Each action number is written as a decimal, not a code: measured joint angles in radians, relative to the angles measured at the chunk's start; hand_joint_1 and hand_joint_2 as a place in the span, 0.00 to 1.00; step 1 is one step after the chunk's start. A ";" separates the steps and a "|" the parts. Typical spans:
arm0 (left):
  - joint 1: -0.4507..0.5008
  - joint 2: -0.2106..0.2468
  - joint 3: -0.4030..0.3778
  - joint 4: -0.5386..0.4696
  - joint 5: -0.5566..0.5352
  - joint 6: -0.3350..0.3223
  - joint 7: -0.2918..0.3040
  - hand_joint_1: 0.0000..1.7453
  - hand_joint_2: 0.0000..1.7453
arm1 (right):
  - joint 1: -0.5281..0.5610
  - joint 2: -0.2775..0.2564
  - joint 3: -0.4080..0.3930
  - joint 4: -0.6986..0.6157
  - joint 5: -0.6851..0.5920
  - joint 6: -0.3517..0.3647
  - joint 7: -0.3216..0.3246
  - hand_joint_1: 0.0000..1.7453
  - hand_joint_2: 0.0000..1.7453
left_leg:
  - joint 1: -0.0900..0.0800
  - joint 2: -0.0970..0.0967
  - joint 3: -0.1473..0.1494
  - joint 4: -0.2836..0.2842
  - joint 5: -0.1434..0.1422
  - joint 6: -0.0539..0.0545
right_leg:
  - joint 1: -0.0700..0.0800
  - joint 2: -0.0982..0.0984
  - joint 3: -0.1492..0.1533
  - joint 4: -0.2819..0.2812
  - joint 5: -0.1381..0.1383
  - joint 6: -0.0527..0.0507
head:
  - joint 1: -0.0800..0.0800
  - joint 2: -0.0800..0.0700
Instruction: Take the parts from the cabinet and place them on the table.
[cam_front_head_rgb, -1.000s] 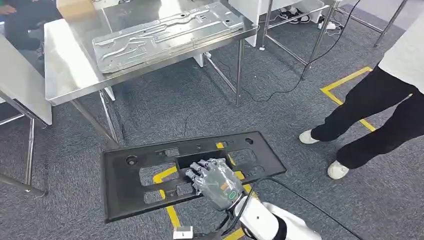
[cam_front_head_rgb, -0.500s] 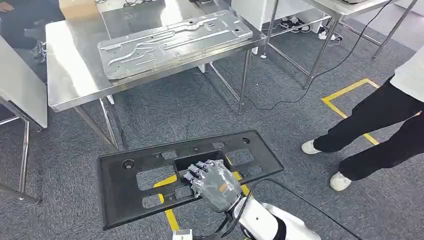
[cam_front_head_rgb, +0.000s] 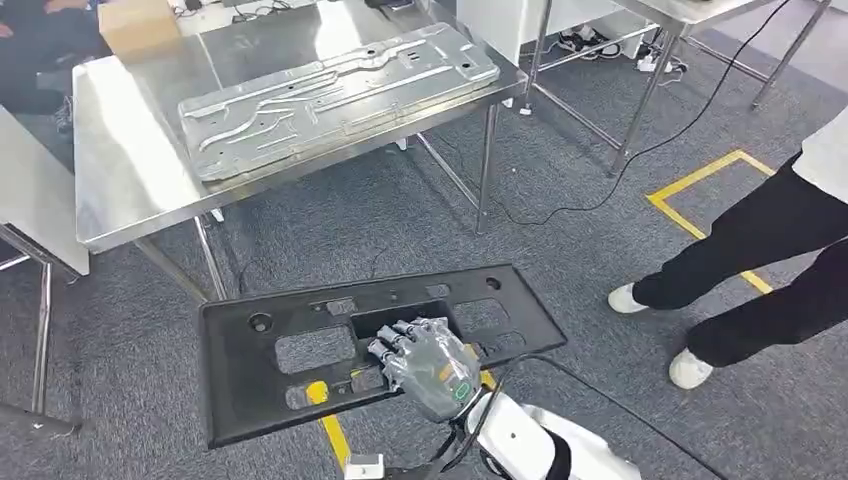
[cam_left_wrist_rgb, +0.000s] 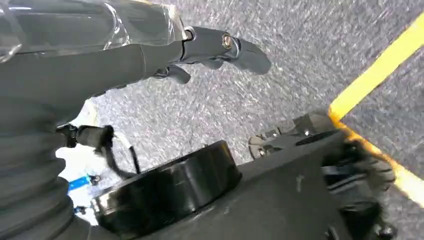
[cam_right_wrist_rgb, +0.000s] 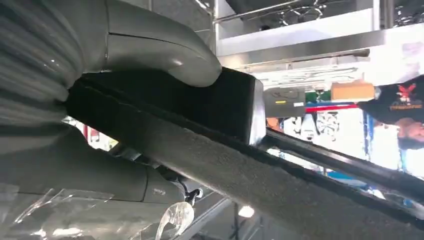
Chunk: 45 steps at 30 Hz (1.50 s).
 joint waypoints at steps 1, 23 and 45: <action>-0.003 0.000 0.000 0.000 0.000 0.000 0.000 0.00 1.00 | 0.002 -0.001 0.000 0.001 0.000 0.000 0.000 1.00 1.00 | 0.007 0.001 -0.019 0.011 -0.004 -0.010 | -0.002 0.000 0.009 0.000 -0.007 0.003 | 0.000 0.000; 0.008 0.000 -0.001 0.000 -0.001 0.002 0.002 0.00 1.00 | 0.010 -0.009 0.001 0.000 0.002 0.004 0.002 1.00 1.00 | -0.008 -0.004 0.173 -0.317 0.117 0.023 | 0.006 -0.002 -0.038 0.023 0.025 0.027 | 0.000 0.000; 0.004 0.003 0.000 0.000 0.000 0.003 0.003 0.00 1.00 | 0.009 -0.011 0.000 0.000 0.005 0.016 0.004 1.00 1.00 | -0.001 0.002 0.134 -0.324 0.171 0.047 | 0.001 -0.001 -0.068 0.270 -0.158 0.052 | 0.001 0.000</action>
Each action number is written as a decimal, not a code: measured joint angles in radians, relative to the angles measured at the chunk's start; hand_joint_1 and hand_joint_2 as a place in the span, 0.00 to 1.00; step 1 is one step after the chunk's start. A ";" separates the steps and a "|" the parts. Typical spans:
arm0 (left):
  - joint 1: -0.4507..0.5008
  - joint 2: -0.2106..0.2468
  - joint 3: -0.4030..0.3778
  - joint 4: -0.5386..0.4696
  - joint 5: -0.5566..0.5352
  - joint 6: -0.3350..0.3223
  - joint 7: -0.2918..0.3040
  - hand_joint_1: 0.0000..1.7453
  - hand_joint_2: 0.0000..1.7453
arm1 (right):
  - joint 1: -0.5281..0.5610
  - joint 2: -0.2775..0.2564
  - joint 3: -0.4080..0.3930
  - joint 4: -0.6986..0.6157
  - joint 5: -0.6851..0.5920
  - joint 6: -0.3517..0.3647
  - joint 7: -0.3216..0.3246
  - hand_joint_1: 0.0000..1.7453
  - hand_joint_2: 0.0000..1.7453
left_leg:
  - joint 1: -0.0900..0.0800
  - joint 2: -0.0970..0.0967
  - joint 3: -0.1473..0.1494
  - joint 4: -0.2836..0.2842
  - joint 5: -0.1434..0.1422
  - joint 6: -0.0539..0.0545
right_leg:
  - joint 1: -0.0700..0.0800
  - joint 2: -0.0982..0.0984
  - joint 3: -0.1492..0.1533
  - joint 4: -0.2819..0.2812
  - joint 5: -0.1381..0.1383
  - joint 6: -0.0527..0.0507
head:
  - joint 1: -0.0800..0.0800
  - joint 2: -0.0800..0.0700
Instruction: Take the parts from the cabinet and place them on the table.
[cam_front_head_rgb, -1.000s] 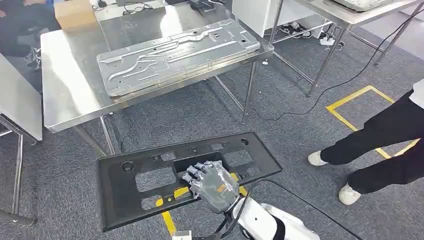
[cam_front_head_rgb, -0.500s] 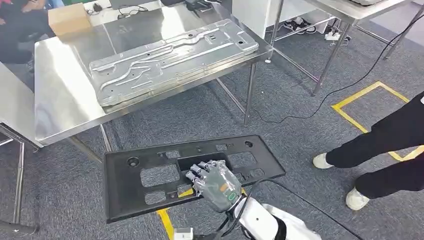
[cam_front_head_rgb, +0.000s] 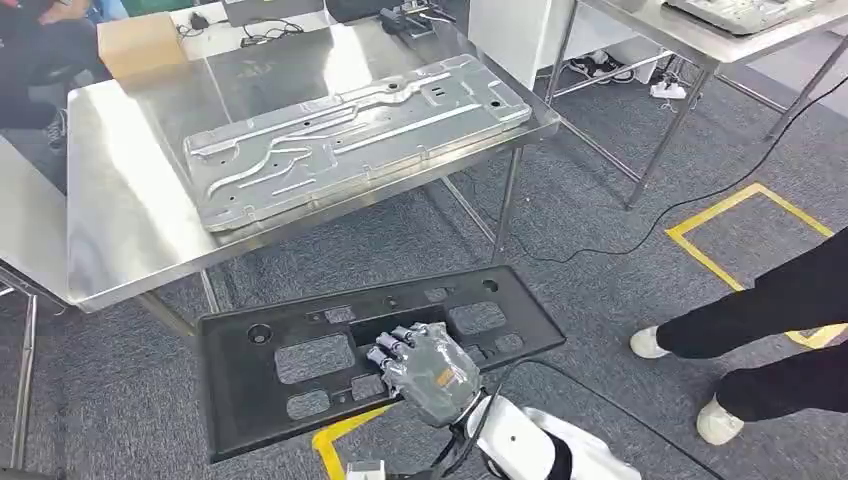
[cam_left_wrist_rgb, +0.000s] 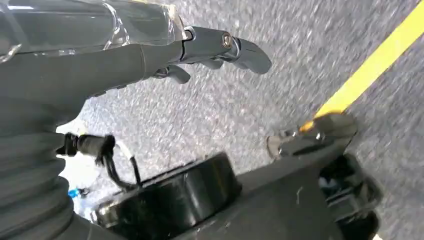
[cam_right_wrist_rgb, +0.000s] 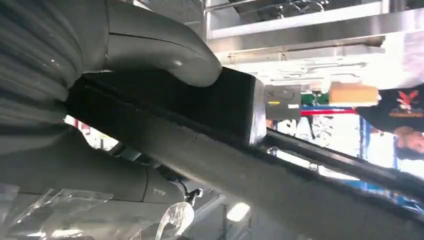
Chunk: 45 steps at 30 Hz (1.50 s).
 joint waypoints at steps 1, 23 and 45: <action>0.002 0.000 0.000 0.000 0.000 0.000 0.000 0.00 1.00 | 0.004 -0.002 0.000 0.000 0.000 0.001 0.000 1.00 1.00 | 0.000 -0.001 0.005 0.000 -0.007 0.000 | 0.000 0.000 -0.044 0.054 -0.012 0.002 | 0.000 0.000; 0.002 0.006 0.002 0.000 0.001 -0.006 -0.003 0.00 1.00 | 0.016 -0.010 0.000 0.001 -0.020 0.025 0.003 1.00 1.00 | -0.014 0.003 -0.068 0.021 0.008 -0.015 | 0.004 0.005 0.115 -0.252 0.109 -0.038 | 0.000 0.000; 0.013 0.005 0.003 0.000 0.017 0.001 -0.010 0.00 1.00 | 0.041 -0.035 -0.040 0.029 -0.033 0.045 0.078 1.00 1.00 | 0.005 0.001 -0.076 0.222 -0.113 -0.053 | -0.009 0.001 0.064 -0.250 0.157 -0.044 | 0.000 0.000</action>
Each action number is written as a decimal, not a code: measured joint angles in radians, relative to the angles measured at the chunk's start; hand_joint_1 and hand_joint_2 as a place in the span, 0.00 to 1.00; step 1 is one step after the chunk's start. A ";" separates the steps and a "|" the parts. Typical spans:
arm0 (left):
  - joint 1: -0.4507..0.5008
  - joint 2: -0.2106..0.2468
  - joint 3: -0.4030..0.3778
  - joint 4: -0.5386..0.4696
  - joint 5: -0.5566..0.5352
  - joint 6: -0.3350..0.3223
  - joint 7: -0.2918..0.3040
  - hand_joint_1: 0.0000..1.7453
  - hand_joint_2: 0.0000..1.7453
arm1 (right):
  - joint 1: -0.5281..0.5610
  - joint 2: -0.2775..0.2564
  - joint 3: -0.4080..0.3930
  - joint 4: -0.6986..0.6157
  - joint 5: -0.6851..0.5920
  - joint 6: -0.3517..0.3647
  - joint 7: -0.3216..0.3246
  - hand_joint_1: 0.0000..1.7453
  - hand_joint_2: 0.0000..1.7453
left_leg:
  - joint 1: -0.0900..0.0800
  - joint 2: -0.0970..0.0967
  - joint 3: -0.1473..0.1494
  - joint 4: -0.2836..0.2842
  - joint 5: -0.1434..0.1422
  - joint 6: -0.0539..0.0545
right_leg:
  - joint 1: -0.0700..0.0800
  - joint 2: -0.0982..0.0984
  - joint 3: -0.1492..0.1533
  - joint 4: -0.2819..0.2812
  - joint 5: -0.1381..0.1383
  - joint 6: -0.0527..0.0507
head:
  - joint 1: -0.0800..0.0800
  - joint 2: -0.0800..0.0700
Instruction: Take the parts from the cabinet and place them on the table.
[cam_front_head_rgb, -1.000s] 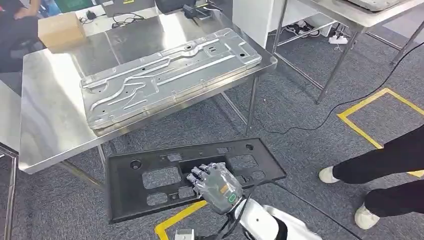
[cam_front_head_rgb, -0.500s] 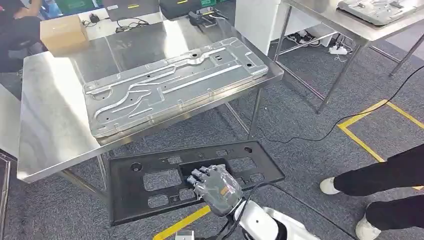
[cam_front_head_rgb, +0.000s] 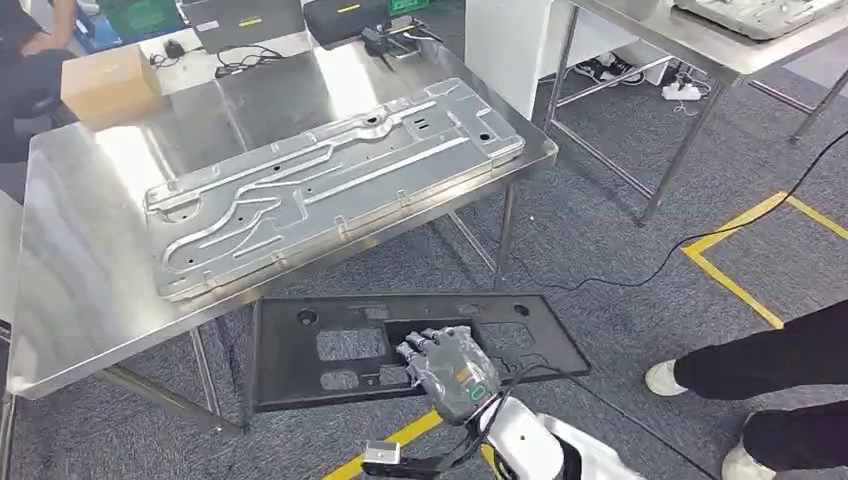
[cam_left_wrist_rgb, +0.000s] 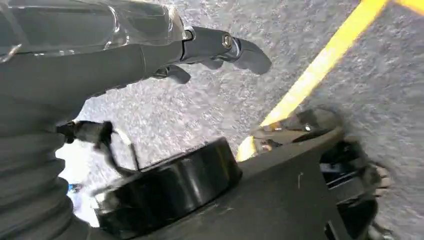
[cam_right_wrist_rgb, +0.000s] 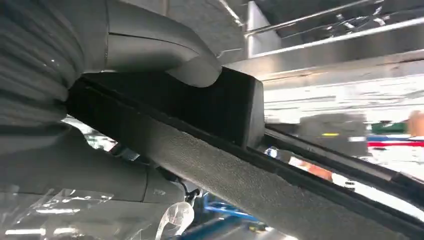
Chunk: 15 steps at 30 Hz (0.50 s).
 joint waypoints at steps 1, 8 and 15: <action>-0.005 0.000 0.002 0.000 0.002 0.001 -0.003 0.00 1.00 | 0.002 0.000 -0.003 0.003 -0.002 0.002 0.007 1.00 1.00 | 0.000 0.000 -0.051 0.081 -0.035 -0.003 | 0.001 0.000 0.004 0.000 -0.005 0.000 | 0.000 0.000; 0.003 -0.005 0.006 0.000 0.009 0.011 -0.005 0.00 1.00 | 0.009 -0.002 -0.024 0.027 -0.016 0.025 0.050 1.00 1.00 | -0.018 0.002 0.011 -0.194 0.136 0.048 | 0.016 0.005 0.057 -0.005 -0.044 0.002 | 0.000 0.000; 0.003 -0.009 0.007 0.000 0.012 0.012 -0.004 0.00 1.00 | 0.003 0.001 -0.036 0.039 -0.026 0.040 0.046 1.00 1.00 | -0.008 0.004 0.075 -0.246 0.142 0.056 | 0.011 0.002 -0.009 0.151 -0.122 0.035 | 0.001 0.000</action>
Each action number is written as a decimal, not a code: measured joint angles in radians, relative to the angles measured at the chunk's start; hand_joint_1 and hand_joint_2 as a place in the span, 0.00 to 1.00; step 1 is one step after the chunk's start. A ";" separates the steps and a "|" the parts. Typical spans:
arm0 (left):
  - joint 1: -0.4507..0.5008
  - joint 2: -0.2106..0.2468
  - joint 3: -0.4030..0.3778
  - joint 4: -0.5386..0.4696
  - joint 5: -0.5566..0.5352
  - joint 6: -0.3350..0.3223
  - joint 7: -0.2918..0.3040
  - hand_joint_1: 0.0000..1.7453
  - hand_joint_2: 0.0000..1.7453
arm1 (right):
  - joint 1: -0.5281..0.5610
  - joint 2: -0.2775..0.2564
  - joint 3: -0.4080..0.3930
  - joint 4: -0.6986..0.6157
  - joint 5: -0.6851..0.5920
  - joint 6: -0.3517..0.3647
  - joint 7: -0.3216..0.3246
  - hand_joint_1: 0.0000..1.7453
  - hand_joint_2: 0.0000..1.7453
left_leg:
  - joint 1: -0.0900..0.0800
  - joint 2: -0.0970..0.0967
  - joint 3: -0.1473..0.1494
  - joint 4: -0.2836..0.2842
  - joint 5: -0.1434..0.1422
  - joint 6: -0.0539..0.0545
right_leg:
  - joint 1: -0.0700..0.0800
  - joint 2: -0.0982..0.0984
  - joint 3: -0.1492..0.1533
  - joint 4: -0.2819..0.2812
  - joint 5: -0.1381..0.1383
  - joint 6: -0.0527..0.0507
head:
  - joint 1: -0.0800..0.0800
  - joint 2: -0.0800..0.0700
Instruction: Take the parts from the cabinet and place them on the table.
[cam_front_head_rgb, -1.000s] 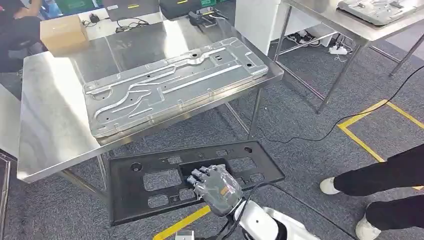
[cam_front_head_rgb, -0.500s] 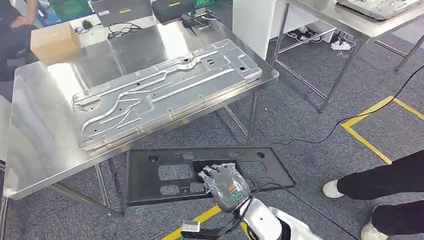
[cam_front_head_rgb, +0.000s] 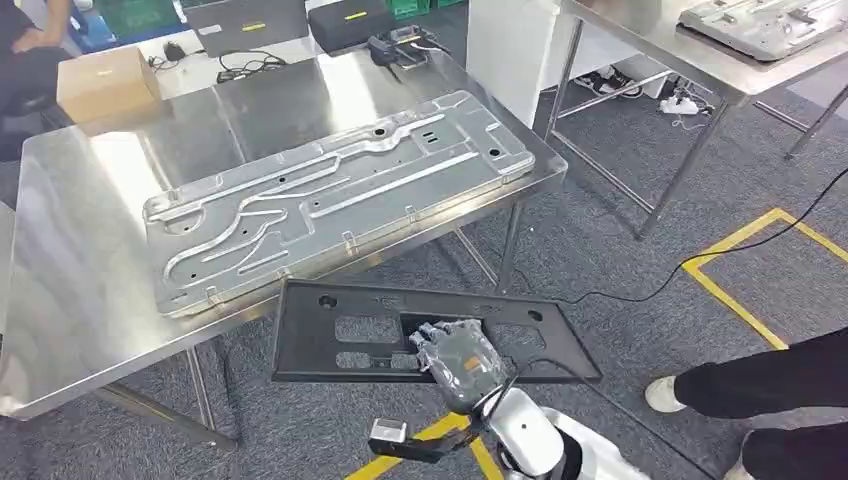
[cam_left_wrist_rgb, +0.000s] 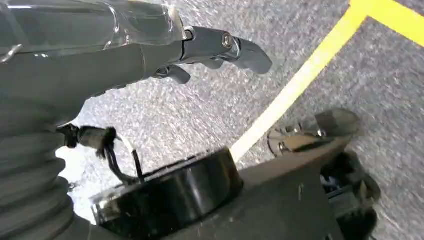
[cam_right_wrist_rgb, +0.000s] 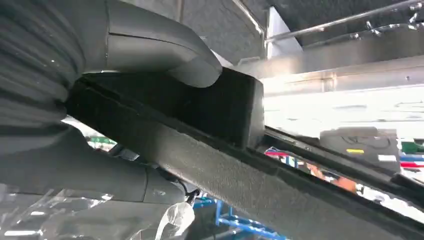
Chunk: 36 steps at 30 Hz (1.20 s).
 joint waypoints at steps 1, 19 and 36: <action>0.001 -0.001 0.000 0.000 0.000 0.000 0.002 0.00 1.00 | 0.002 0.000 0.000 0.003 -0.004 0.006 -0.002 1.00 1.00 | 0.000 0.000 0.003 0.000 -0.005 0.002 | -0.003 0.000 -0.053 0.082 -0.026 0.004 | 0.000 0.000; -0.015 0.002 0.002 0.000 -0.018 -0.016 0.005 0.00 1.00 | -0.094 -0.010 0.018 0.015 -0.039 0.105 -0.043 1.00 1.00 | 0.013 -0.004 -0.170 0.368 -0.167 -0.056 | -0.016 0.003 0.018 -0.136 0.098 -0.028 | -0.001 0.000; 0.000 0.001 -0.001 0.000 -0.037 -0.023 0.008 0.00 1.00 | -0.142 -0.079 -0.036 0.020 -0.070 0.122 -0.014 1.00 1.00 | 0.014 -0.003 0.047 0.013 -0.057 -0.017 | -0.023 0.000 -0.103 0.033 0.104 0.026 | 0.001 0.000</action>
